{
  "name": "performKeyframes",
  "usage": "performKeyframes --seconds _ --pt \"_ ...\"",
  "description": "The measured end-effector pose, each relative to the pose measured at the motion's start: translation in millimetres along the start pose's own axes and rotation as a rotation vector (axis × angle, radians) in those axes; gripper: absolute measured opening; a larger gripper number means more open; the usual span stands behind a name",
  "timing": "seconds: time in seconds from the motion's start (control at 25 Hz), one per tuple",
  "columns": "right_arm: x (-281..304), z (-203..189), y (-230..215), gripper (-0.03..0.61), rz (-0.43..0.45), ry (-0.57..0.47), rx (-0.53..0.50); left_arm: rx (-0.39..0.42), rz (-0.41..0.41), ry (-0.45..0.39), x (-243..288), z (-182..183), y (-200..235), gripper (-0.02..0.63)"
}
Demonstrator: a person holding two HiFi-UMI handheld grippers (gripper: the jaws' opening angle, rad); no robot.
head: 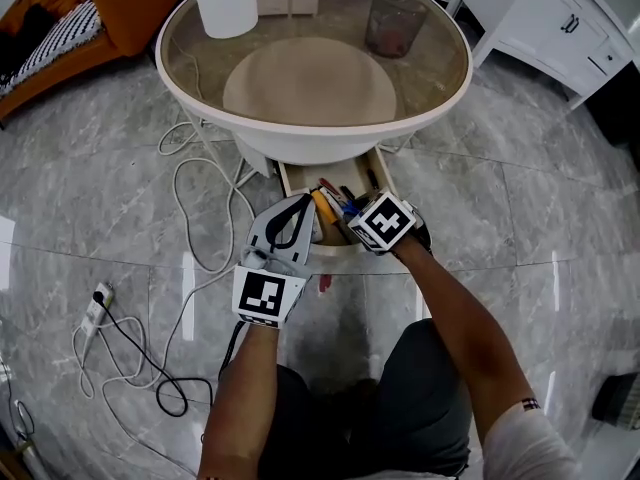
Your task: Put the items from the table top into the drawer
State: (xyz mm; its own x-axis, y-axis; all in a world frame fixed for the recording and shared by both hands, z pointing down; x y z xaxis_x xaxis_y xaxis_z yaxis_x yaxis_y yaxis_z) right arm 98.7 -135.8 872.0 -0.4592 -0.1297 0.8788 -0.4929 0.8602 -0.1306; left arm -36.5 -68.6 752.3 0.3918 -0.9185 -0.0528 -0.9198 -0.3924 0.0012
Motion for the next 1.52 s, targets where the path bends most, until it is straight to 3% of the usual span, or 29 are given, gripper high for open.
performKeyframes --seconds 0.28,0.48,0.76,1.08,1.52 --pt "-29.1 21.3 15.0 0.051 -0.021 -0.342 -0.065 -0.044 -0.014 0.04 4.6 -4.2 -1.4 0.0" --pt "-53.1 40.6 27.3 0.002 -0.025 -0.488 -0.102 -0.051 -0.021 0.065 5.5 -9.2 -2.7 0.0" --pt "-92.3 57.3 52.5 0.002 0.019 -0.681 -0.175 -0.008 -0.045 0.075 0.1 5.3 -2.6 0.0" --pt "-141.3 79.3 81.1 0.0 0.064 -0.884 -0.256 0.001 -0.09 0.032 -4.8 60.4 -0.3 0.0" --pt "-243.1 133.8 119.7 0.0 0.06 -0.96 -0.304 -0.027 -0.088 0.041 -13.3 179.8 3.0 0.0"
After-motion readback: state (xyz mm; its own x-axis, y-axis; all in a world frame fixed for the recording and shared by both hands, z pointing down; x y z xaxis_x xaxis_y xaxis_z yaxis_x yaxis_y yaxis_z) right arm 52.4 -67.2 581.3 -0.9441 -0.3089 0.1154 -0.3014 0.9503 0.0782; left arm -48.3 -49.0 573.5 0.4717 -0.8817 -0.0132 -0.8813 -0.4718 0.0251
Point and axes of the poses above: the fingertips, and each gripper's own axes: x forward along the fingers, y to its left, z out of its top, the point moved 6 cm from there along -x, backward along the fingers, and after that the axes turned 10 degrees about z, right-handed, at the moved point
